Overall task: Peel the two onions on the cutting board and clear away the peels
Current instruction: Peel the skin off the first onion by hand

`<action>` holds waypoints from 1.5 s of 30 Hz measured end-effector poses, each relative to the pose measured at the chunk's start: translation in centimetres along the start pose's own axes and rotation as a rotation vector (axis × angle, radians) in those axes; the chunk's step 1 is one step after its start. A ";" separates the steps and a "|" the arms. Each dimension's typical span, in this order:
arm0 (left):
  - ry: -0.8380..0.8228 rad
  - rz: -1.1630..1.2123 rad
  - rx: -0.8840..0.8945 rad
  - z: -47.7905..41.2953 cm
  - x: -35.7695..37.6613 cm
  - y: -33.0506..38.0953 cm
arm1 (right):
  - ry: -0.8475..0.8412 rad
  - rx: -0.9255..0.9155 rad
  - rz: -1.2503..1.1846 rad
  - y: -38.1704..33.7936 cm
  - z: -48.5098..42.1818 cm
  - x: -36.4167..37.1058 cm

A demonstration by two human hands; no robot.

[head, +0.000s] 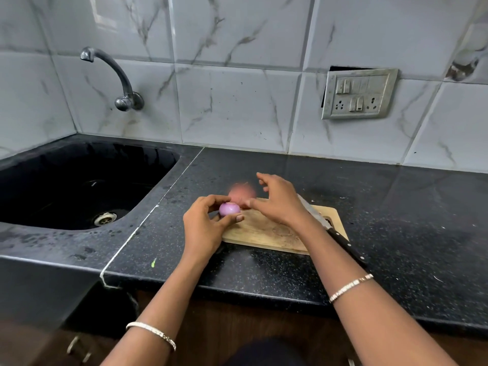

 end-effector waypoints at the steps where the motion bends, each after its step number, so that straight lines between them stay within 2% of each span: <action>1: -0.003 0.025 -0.009 0.1 0.0 0.0 | -0.044 0.008 0.025 -0.2 -0.9 0.6; 6: 0.001 0.072 -0.034 0.2 0.1 -0.3 | -0.099 -0.001 -0.010 0.1 -3.4 2.6; 13: -0.002 0.034 -0.064 -0.2 0.4 -0.9 | 0.126 0.015 -0.094 1.5 -2.2 2.3; 20: -0.001 0.092 -0.116 -1.6 0.7 -1.0 | 0.228 0.015 -0.302 3.5 4.2 -1.1; 26: -0.067 -0.018 -0.069 -5.2 2.5 -0.5 | 0.229 -0.022 -0.306 4.0 7.7 -0.7; 37: -0.169 -0.074 -0.031 -4.8 3.9 -1.8 | 0.269 -0.084 -0.285 3.8 9.0 0.0; 42: -0.148 -0.104 0.139 -2.1 3.0 1.7 | 0.285 -0.082 -0.442 4.2 8.9 0.1; 45: -0.267 -0.056 0.251 0.2 4.0 4.2 | 0.375 -0.042 -0.553 4.5 8.6 -0.2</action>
Point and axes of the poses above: each hand's wrist, its own z-axis away from the middle knuckle, its own x-axis out of the palm, y = z × x, the point moved 5 cm from there along -z, towards the middle knuckle, and after that the axes turned 11 degrees about -y, right-handed, at the moved point
